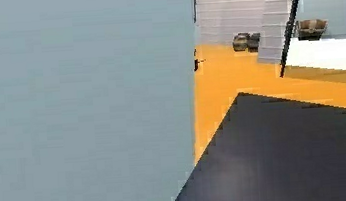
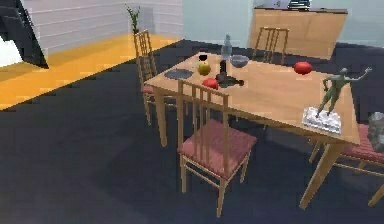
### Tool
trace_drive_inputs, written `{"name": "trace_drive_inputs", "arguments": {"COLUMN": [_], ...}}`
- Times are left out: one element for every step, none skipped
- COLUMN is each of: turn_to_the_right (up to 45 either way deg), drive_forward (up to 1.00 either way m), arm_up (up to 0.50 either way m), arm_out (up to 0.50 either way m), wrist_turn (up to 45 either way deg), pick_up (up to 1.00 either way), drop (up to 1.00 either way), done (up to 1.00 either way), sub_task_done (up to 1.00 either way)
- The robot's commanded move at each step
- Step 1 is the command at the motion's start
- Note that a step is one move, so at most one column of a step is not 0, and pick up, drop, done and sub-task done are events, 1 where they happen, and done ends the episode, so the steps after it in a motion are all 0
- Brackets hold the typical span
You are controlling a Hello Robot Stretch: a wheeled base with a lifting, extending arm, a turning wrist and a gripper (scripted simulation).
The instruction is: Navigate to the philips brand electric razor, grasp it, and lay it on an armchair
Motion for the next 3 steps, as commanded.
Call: {"name": "trace_drive_inputs", "arguments": {"turn_to_the_right": [0.0,30.0,0.0], "drive_forward": [0.05,0.0,0.75], "arm_up": [0.0,0.0,0.0], "arm_out": [0.0,0.0,0.0], "wrist_turn": [0.0,0.0,0.0], "pick_up": [0.0,0.0,0.0], "drop": [0.0,0.0,0.0], "done": [0.0,0.0,0.0], "sub_task_done": [0.0,0.0,0.0]}}
